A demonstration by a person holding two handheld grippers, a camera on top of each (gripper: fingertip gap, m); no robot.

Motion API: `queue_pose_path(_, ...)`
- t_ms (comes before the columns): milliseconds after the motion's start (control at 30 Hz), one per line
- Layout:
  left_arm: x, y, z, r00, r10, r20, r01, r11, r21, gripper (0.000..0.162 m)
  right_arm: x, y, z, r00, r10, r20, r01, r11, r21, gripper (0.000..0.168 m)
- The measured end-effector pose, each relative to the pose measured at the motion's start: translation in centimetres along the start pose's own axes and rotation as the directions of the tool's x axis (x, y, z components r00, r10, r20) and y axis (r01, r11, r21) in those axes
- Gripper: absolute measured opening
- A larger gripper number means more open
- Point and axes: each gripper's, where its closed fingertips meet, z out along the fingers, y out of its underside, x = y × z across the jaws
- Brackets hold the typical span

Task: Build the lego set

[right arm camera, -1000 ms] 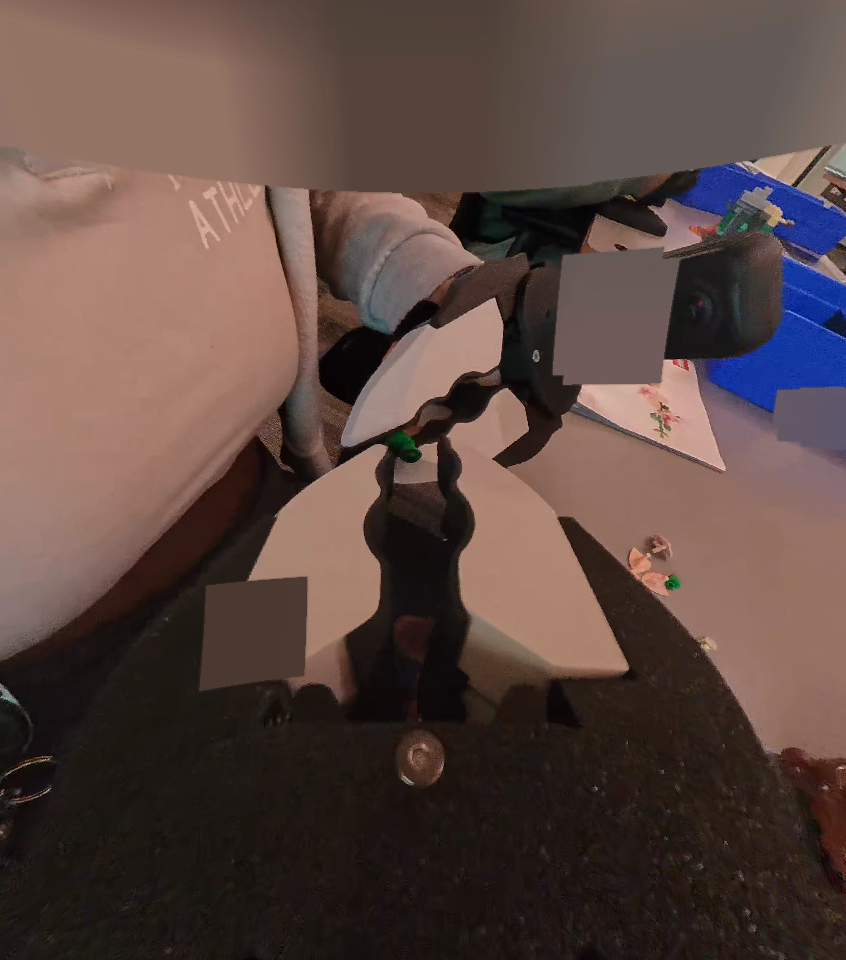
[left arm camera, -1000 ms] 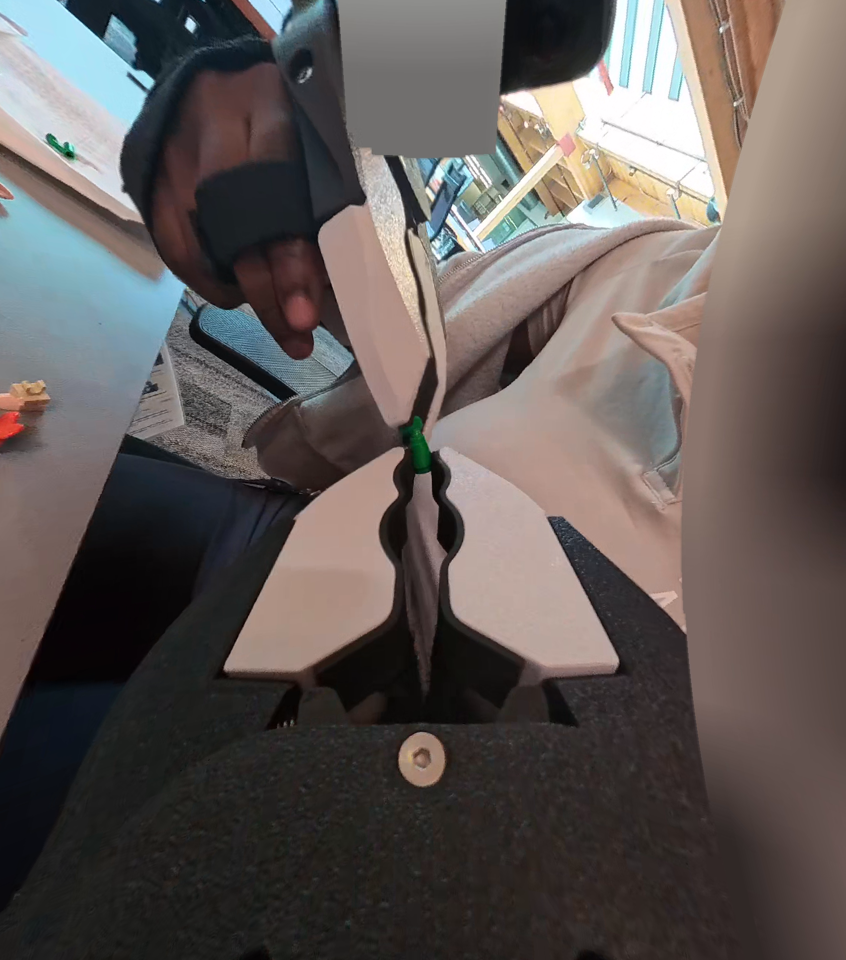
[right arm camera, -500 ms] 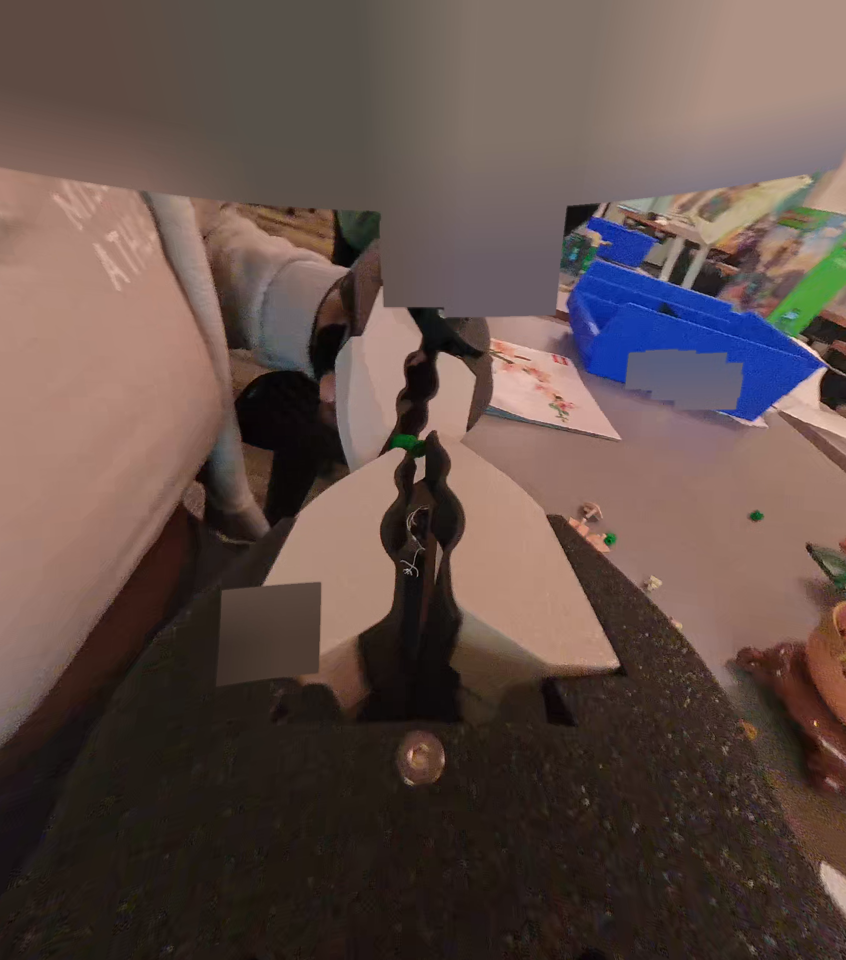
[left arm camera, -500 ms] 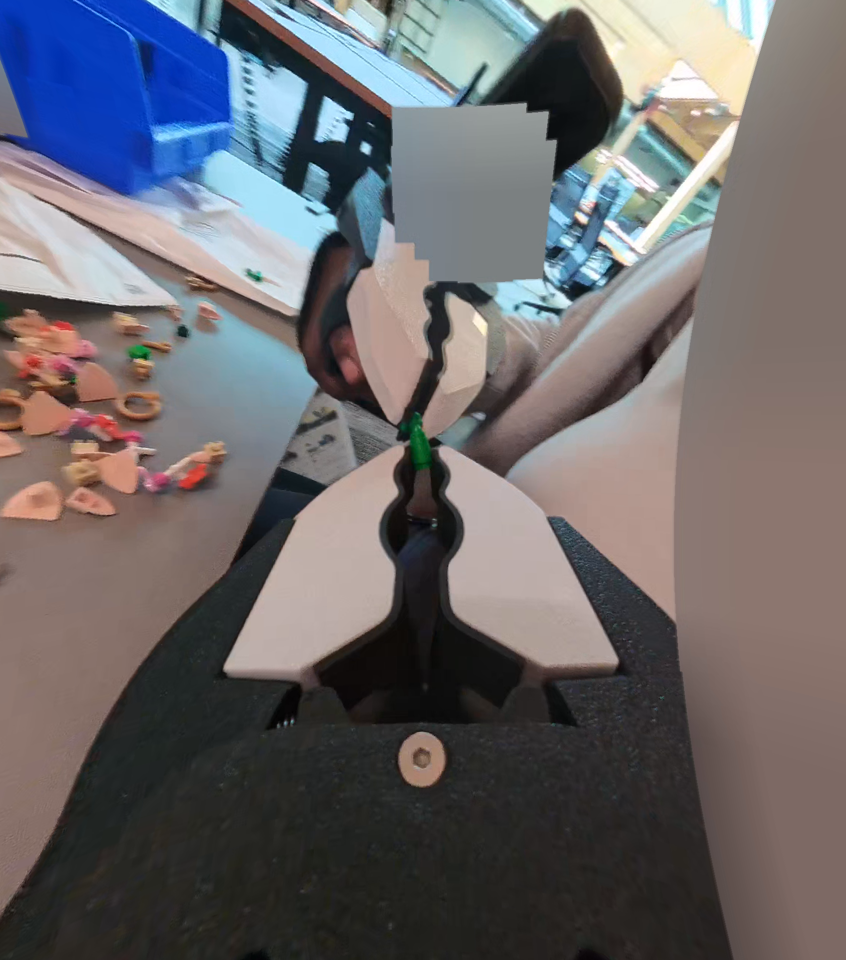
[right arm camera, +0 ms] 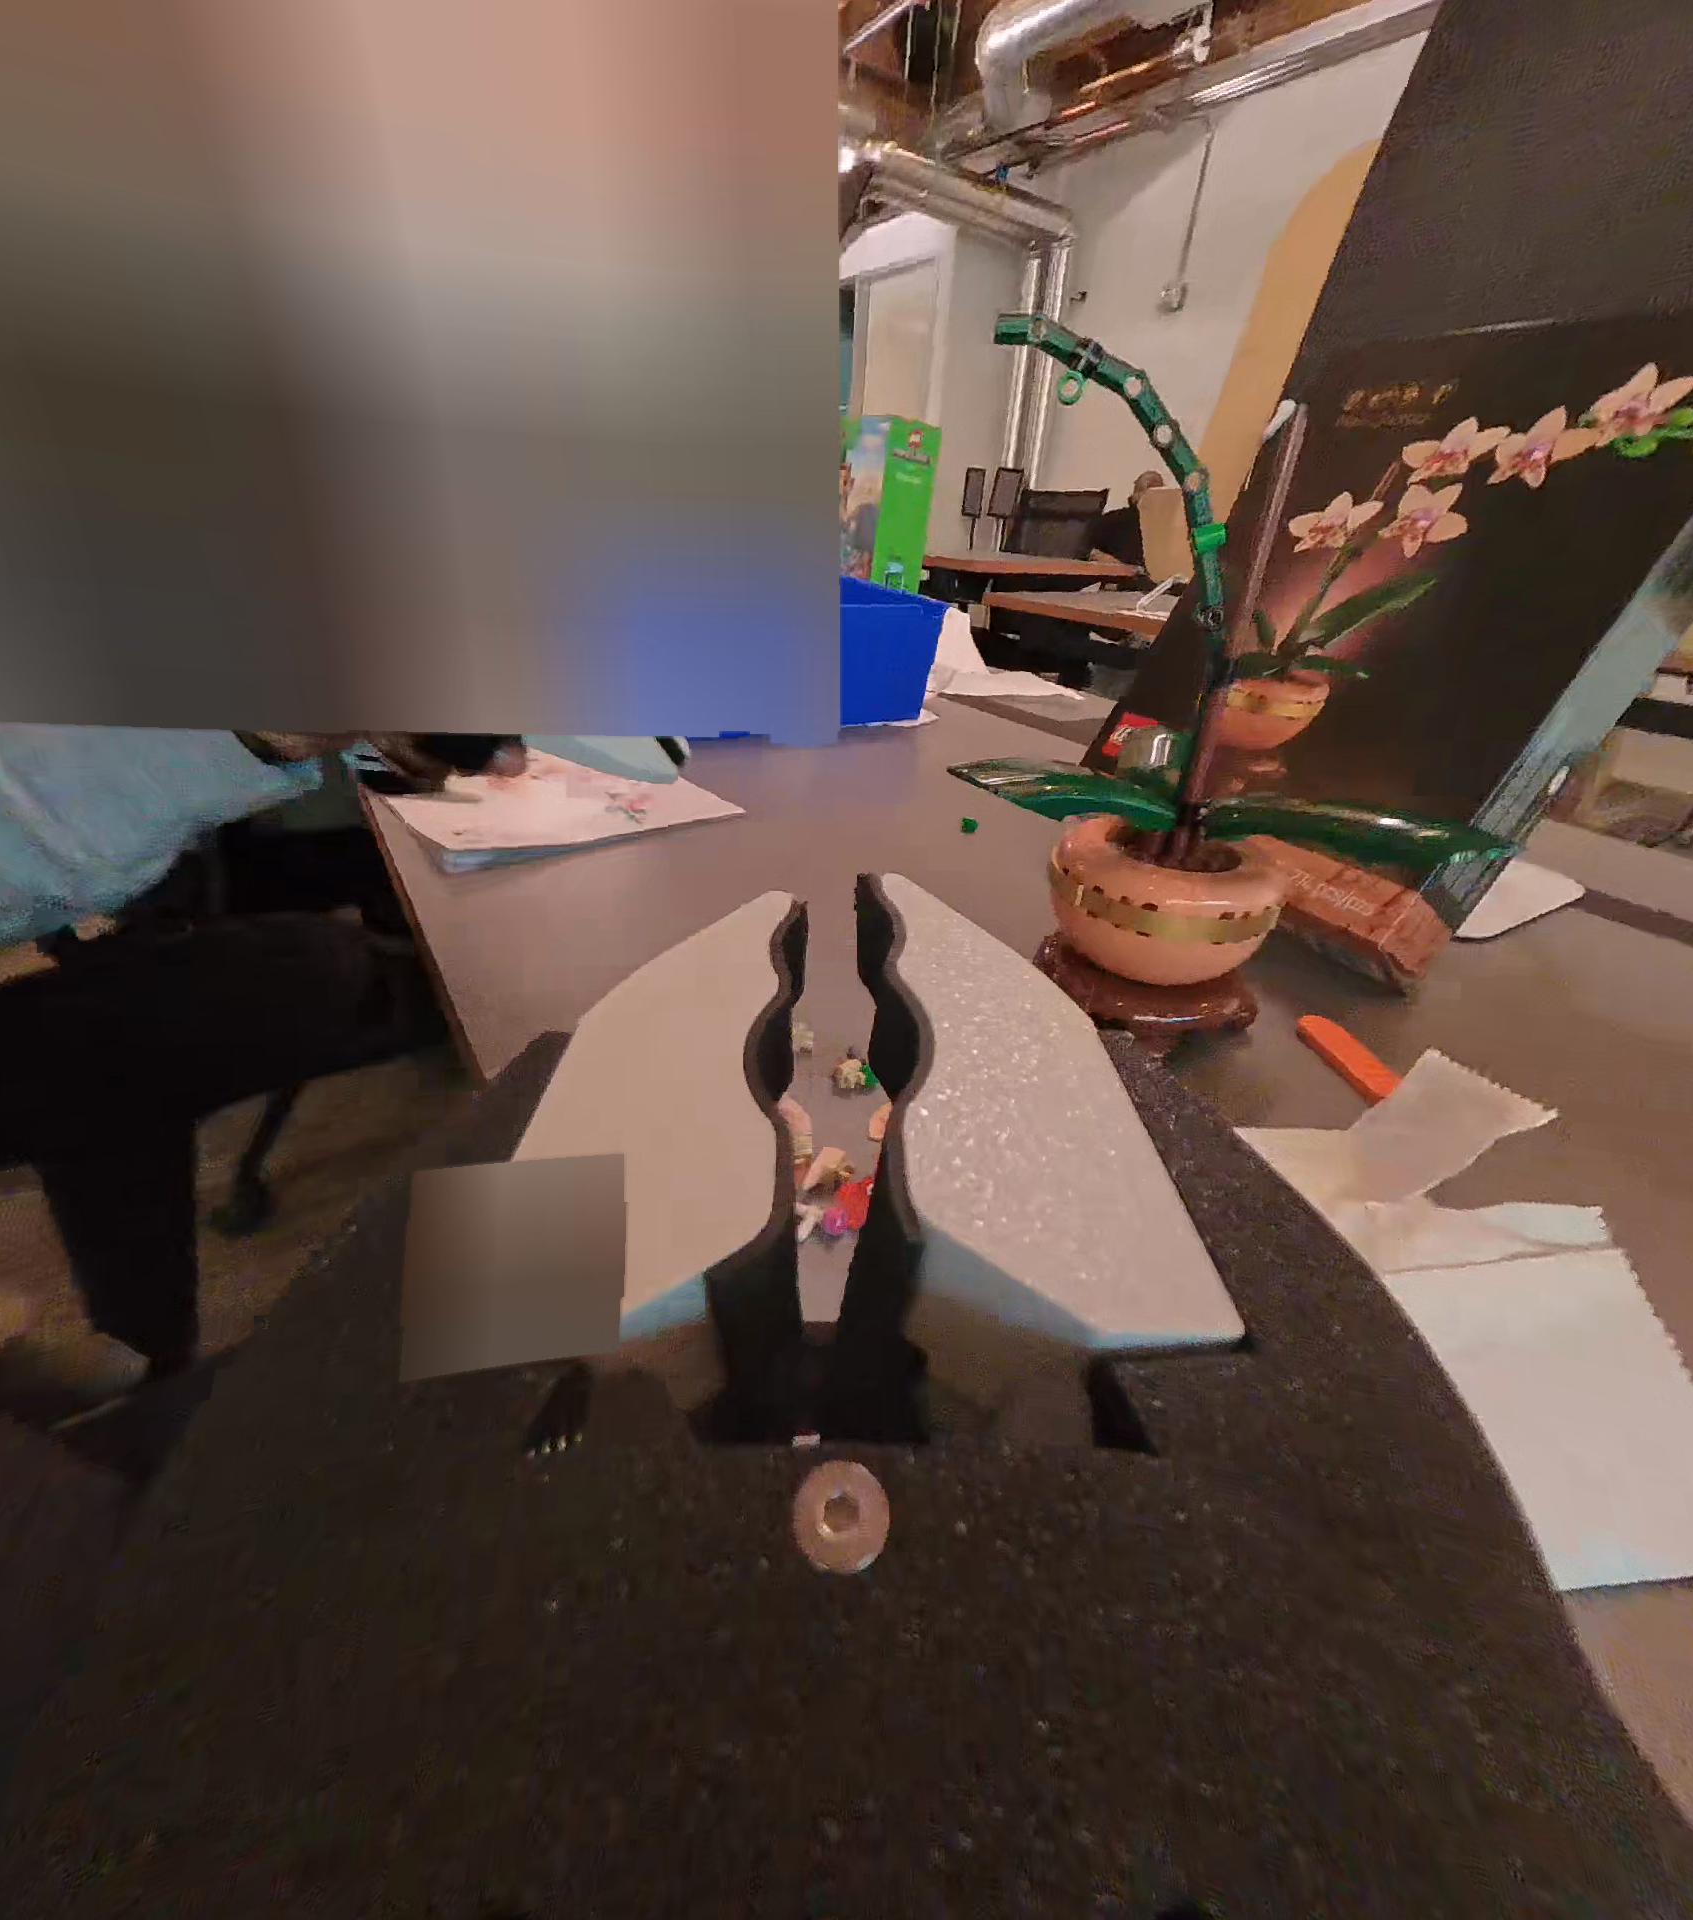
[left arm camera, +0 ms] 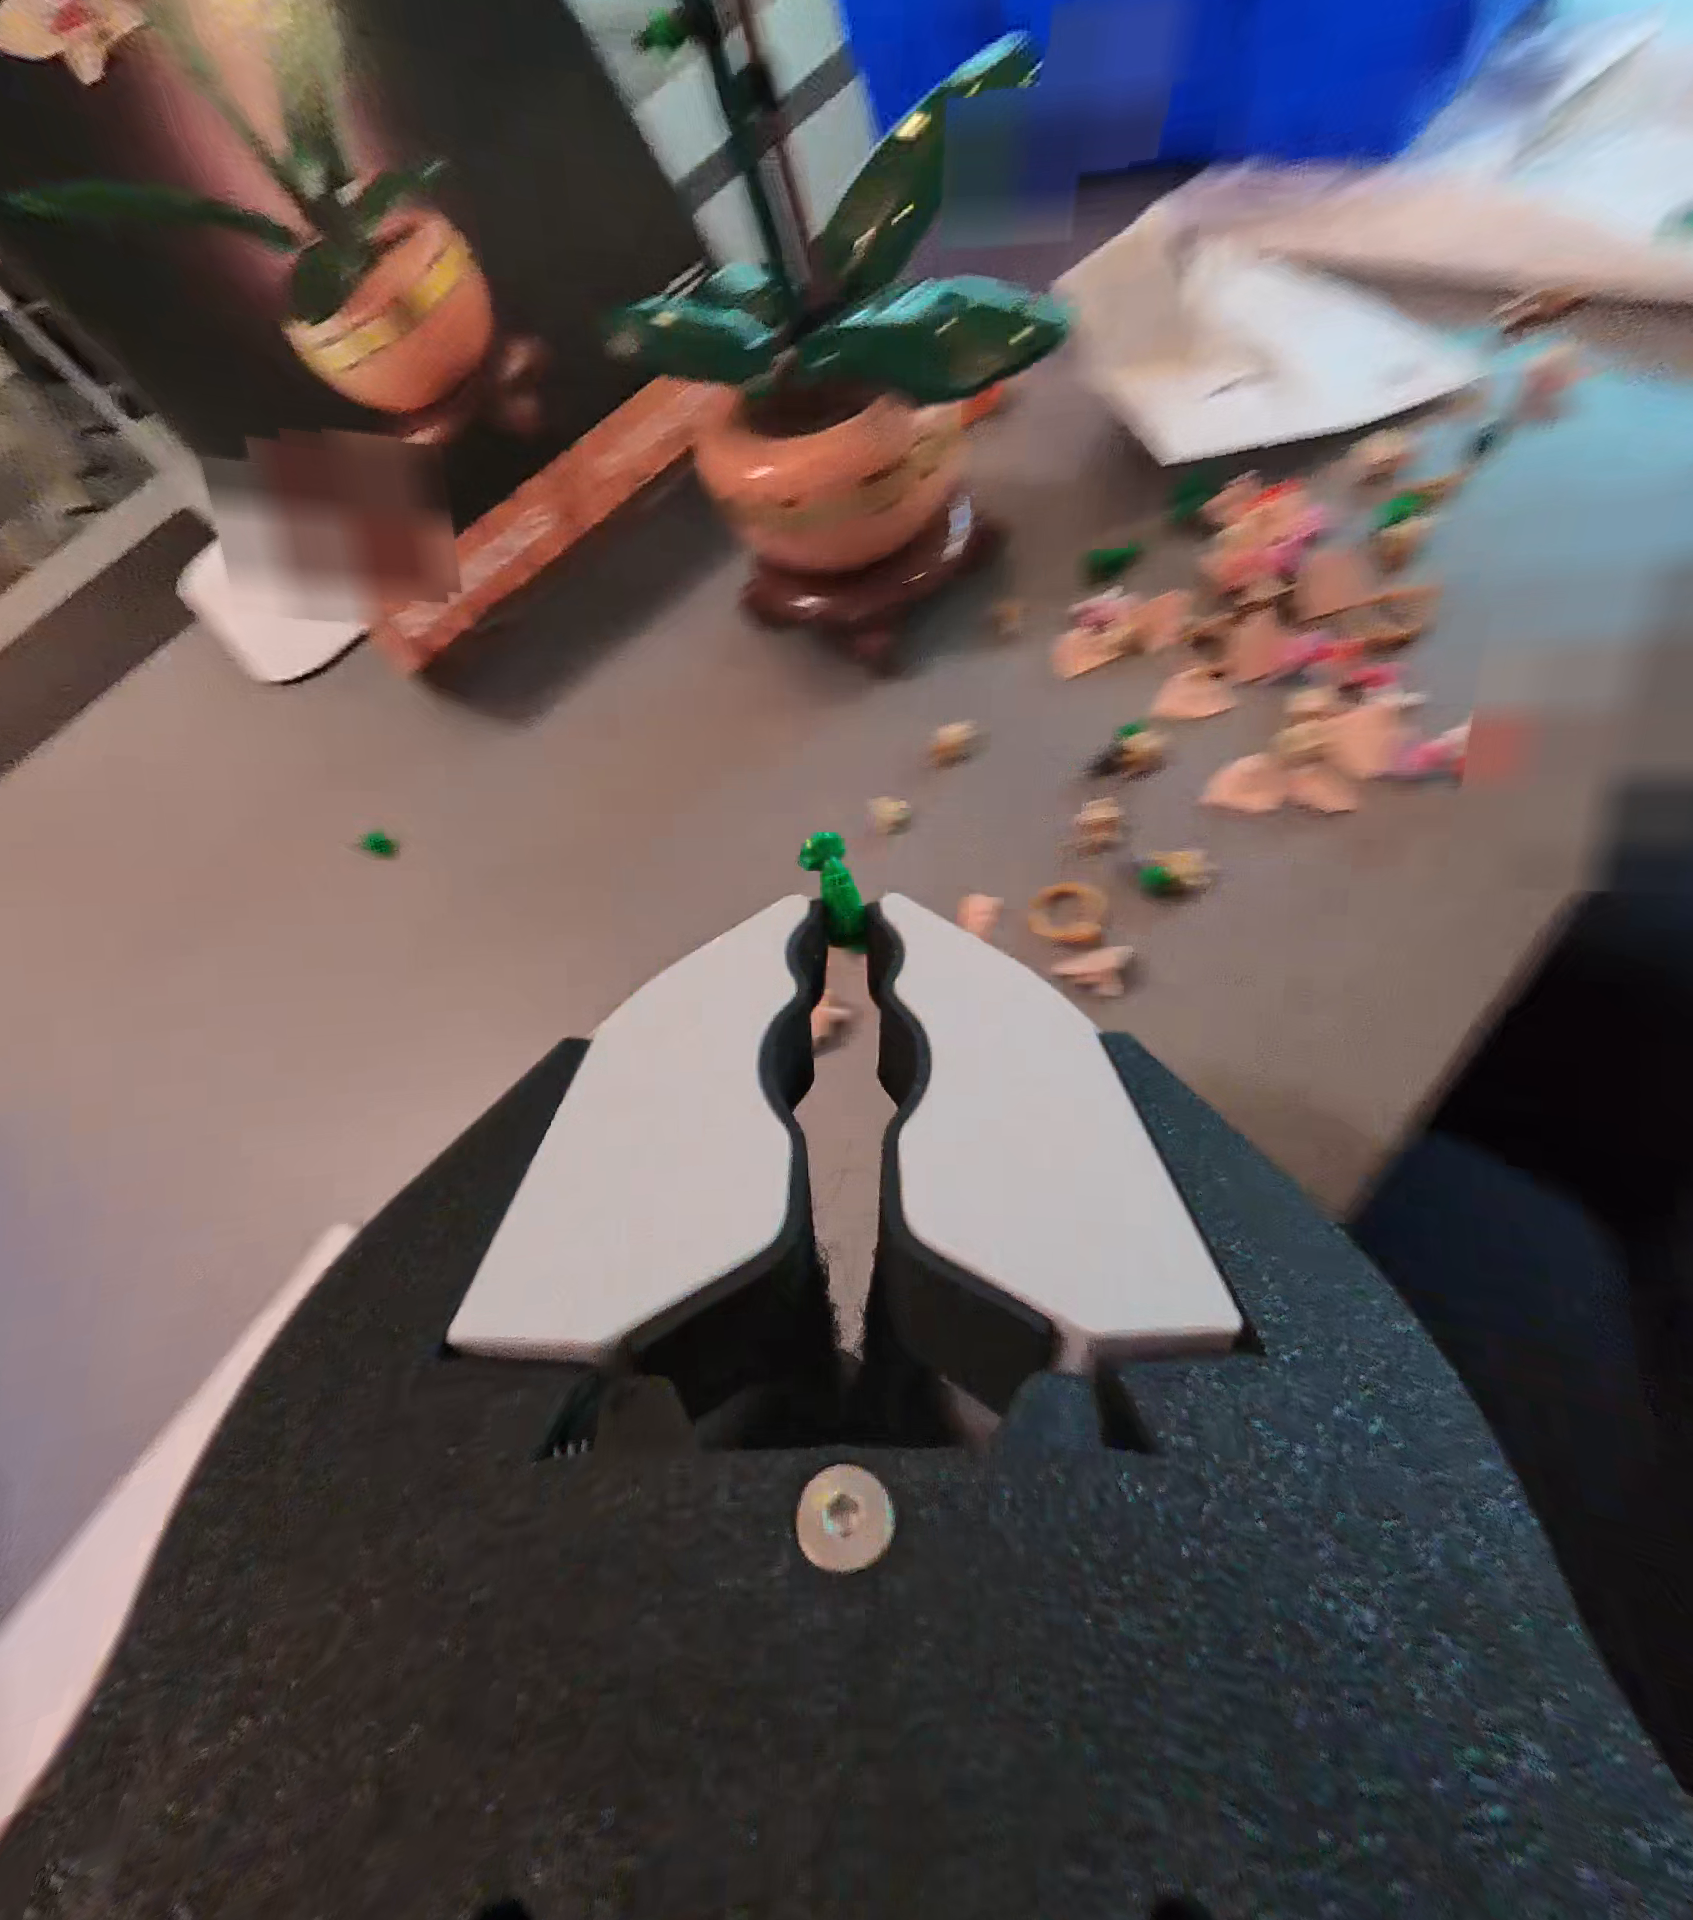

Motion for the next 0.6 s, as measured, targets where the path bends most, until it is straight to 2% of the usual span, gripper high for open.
queue_pose_path(100, -0.9, 1.3, 3.1, 0.997, 0.028, -0.067, -0.036, 0.992, -0.121, 0.008, 0.3, 0.8, -0.3, 0.988, 0.153, -0.019, -0.152, 0.988, 0.038, 0.008)
queue_pose_path(167, -1.1, 2.0, 5.2, 0.994, -0.004, -0.113, -0.016, 0.984, -0.180, 0.036, 0.3, 0.9, -0.9, 0.977, 0.215, -0.008, -0.214, 0.974, 0.079, 0.008)
queue_pose_path(233, -1.5, 2.4, 6.6, 0.994, 0.029, -0.108, -0.051, 0.975, -0.214, 0.034, 0.7, 0.8, -1.6, 0.965, 0.263, -0.019, -0.260, 0.959, 0.111, 0.007)
queue_pose_path(300, -1.2, 2.2, 7.3, 0.985, 0.115, -0.126, -0.138, 0.972, -0.190, 0.035, 1.2, 0.7, -2.2, 0.957, 0.289, -0.016, -0.284, 0.949, 0.138, 0.008)
queue_pose_path(367, -2.0, 2.0, 7.5, 0.983, 0.172, -0.062, -0.181, 0.966, -0.183, 0.042, 1.1, 0.2, -2.6, 0.957, 0.288, 0.026, -0.288, 0.943, 0.170, 0.012)
queue_pose_path(400, -2.5, 2.1, 7.4, 0.984, 0.175, -0.035, -0.179, 0.966, -0.189, 0.049, 1.2, 0.2, -2.7, 0.957, 0.287, 0.036, -0.289, 0.941, 0.173, 0.021)
queue_pose_path(433, -3.0, 2.1, 7.2, 0.987, 0.163, -0.001, -0.161, 0.969, -0.190, 0.065, 1.2, 0.2, -2.7, 0.959, 0.279, 0.042, -0.282, 0.944, 0.168, 0.035)
queue_pose_path(500, -5.2, 1.3, 6.5, 0.985, 0.117, 0.130, -0.099, 0.986, -0.138, 0.117, 1.7, 0.4, -2.6, 0.969, 0.246, 0.012, -0.245, 0.958, 0.150, 0.059)
queue_pose_path(533, -6.4, 0.5, 5.8, 0.977, 0.083, 0.196, -0.067, 0.994, -0.086, 0.132, 1.9, 0.3, -2.5, 0.977, 0.214, -0.003, -0.212, 0.966, 0.149, 0.065)
queue_pose_path(600, -8.9, -2.9, 3.5, 0.951, -0.034, 0.309, -0.016, 0.987, 0.157, 0.127, 2.1, -0.3, -2.4, 0.991, 0.134, -0.022, -0.128, 0.976, 0.174, 0.071)
